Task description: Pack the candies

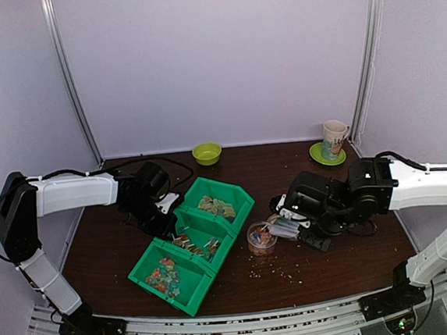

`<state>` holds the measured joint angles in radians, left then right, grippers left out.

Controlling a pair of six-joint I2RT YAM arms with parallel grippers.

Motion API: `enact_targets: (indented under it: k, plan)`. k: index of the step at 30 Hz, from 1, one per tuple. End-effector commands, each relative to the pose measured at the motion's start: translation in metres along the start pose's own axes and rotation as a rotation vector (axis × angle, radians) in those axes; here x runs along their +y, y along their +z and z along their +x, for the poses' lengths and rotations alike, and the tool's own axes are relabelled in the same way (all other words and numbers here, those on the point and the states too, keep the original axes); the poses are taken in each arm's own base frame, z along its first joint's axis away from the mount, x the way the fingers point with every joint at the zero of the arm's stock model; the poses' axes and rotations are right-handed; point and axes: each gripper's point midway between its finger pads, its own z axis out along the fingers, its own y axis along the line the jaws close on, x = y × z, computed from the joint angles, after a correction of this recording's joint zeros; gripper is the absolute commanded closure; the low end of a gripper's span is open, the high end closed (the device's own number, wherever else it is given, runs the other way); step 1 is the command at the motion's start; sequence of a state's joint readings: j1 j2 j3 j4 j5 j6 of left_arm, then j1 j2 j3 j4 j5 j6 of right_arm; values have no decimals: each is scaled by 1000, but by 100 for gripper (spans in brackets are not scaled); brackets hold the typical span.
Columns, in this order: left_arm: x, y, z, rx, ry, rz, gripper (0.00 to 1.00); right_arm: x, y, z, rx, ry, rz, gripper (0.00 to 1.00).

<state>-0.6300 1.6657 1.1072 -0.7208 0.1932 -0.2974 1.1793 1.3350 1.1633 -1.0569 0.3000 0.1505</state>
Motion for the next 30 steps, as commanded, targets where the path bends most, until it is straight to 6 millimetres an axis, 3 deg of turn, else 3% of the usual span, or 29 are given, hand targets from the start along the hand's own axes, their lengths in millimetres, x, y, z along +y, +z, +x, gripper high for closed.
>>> enact_targets:
  k: [1, 10, 17, 21, 27, 30]
  plan:
    - [-18, -29, -37, -143, 24, 66, 100, -5, -12, -25, -70, -28, 34, 100]
    - [-11, -27, -36, -135, 18, 25, 100, 21, -37, -97, -185, -130, 19, 100]
    - [-6, -29, -37, -142, 13, -8, 100, 48, -22, -123, -131, -240, 59, 100]
    - [-36, -26, -38, -144, 22, 180, 100, 48, -22, -133, -137, -234, 103, 100]
    - [-54, -1, -24, -40, -58, 393, 100, 38, -56, -152, -310, -109, 61, 100]
    - [-69, 9, -16, 23, -100, 531, 100, 38, -63, -152, -336, -98, 42, 100]
